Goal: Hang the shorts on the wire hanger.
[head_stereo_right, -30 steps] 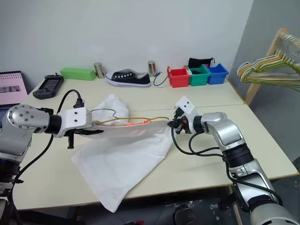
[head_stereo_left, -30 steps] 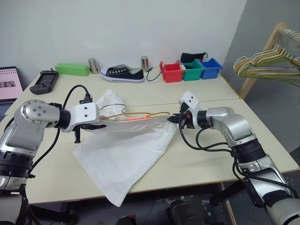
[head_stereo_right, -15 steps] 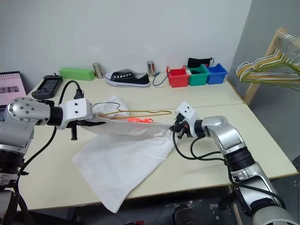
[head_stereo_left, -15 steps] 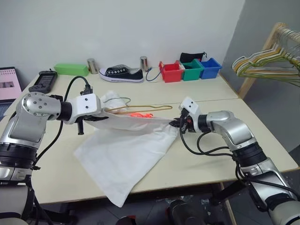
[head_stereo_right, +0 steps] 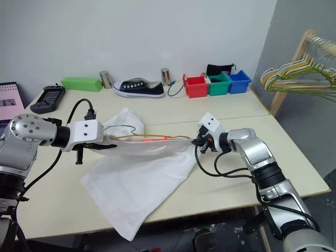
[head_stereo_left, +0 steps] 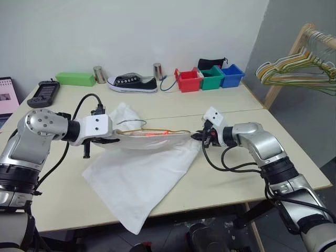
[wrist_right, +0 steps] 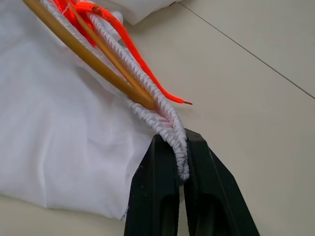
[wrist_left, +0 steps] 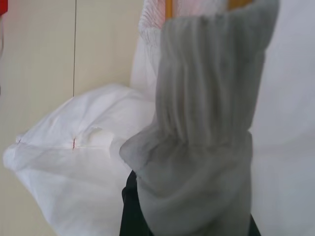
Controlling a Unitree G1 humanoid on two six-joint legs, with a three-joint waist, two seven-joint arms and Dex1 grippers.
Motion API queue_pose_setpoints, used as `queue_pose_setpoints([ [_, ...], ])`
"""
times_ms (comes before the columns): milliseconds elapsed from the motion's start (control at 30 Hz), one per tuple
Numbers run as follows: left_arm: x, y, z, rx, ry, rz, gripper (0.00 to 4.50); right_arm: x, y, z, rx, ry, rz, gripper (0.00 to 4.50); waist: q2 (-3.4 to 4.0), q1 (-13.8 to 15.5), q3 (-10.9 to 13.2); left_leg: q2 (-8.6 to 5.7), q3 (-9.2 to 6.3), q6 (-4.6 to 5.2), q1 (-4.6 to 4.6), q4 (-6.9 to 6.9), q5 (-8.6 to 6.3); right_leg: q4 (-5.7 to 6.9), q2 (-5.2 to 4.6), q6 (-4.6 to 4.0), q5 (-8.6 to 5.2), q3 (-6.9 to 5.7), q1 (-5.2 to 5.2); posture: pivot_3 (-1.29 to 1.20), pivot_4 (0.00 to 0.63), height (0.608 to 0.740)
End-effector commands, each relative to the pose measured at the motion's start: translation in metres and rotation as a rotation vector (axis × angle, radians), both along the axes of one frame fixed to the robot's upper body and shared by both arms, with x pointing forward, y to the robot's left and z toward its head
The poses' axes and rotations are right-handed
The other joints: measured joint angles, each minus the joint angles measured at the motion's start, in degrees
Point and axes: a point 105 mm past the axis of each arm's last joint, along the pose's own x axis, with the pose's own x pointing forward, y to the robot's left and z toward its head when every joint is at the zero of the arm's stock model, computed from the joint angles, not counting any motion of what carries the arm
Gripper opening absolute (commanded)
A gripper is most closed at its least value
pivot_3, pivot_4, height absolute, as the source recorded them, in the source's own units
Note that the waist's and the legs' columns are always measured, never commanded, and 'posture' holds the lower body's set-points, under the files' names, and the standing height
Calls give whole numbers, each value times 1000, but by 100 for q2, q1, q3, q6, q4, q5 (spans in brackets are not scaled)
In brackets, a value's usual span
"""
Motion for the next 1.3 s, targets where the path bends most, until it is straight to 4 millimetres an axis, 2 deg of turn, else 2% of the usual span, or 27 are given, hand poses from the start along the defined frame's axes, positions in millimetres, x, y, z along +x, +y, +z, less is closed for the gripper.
queue_pose_setpoints([
  [33, 1, 25, 3, 114, -18, 65, 0, 4, -14, 33, -42, -117, -24, 26, 0, 0, 0, 0, 0, 0, 0, 0, 0, 0, 0, 0, 0, 0, 0, -208, 7, 740],
  [133, 3, 30, -2, 162, -31, 72, 0, -2, -10, 54, -40, -169, 1, 26, 2, -2, 1, 0, 0, 0, 0, -1, 0, 0, 0, 0, 0, 1, -2, -210, 12, 740],
  [233, 8, 23, -4, 142, -50, 65, 0, -12, 1, 71, -23, -206, 36, 26, 2, -7, 2, 1, 1, 0, 1, -2, 0, 1, 0, 0, 0, 1, -3, -215, 15, 740],
  [367, 17, -1, -10, 91, -83, 34, 0, -23, 25, 90, 8, -262, 90, 26, 2, -4, 2, 2, 0, 0, 0, -3, 0, 0, 0, -1, -1, 1, -4, -228, 17, 740],
  [467, 33, -37, -6, -20, -147, 21, 0, -34, 53, 101, 43, -297, 144, 26, 2, 9, 1, 1, -1, 0, 0, -1, 0, 0, -1, -1, -1, 0, -2, -233, 18, 740],
  [567, 44, -71, 1, -123, -198, 7, 0, -38, 66, 96, 21, -321, 179, 26, 0, 26, 0, -1, -5, 0, -9, 3, 0, 0, -1, 0, 0, -4, -4, -237, 18, 740],
  [633, 47, -80, 5, -149, -215, 7, 0, -36, 65, 87, -22, -334, 184, 26, -1, 9, -1, -1, -5, 0, -14, 3, 0, -7, -1, 2, 1, -3, -5, -238, 20, 740],
  [767, 49, -83, 8, -164, -226, 13, 0, -32, 57, 77, -82, -344, 184, 26, 2, -50, 1, 0, -2, 0, -16, -3, 0, -15, -1, 2, 1, 0, -8, -238, 20, 740],
  [900, 48, -74, 6, -144, -229, 26, 0, -25, 40, 72, -157, -368, 181, 26, 2, -86, 2, 0, -4, 1, -15, -8, 0, -17, -1, 2, 1, -3, -8, -230, 24, 740],
  [933, 47, -75, 6, -144, -228, 24, 0, -24, 38, 73, -165, -367, 187, 578, 2, -96, 2, 0, -4, 0, -15, -7, 0, -17, -1, 2, 1, -2, -8, -230, 24, 740],
  [1100, 45, -80, 6, -145, -238, -4, 0, -22, 27, 74, -233, -378, 221, 1586, 3, -128, 2, 0, -4, 0, -12, -6, 0, -19, -1, 2, 1, -2, -4, -236, 26, 740],
  [1300, 39, -97, 11, -127, -260, -95, 0, -14, 10, 62, -343, -357, 245, 2945, 4, -146, 3, 0, -3, 0, -14, -9, 0, -29, -2, 2, 1, -2, -4, -242, 28, 740],
])
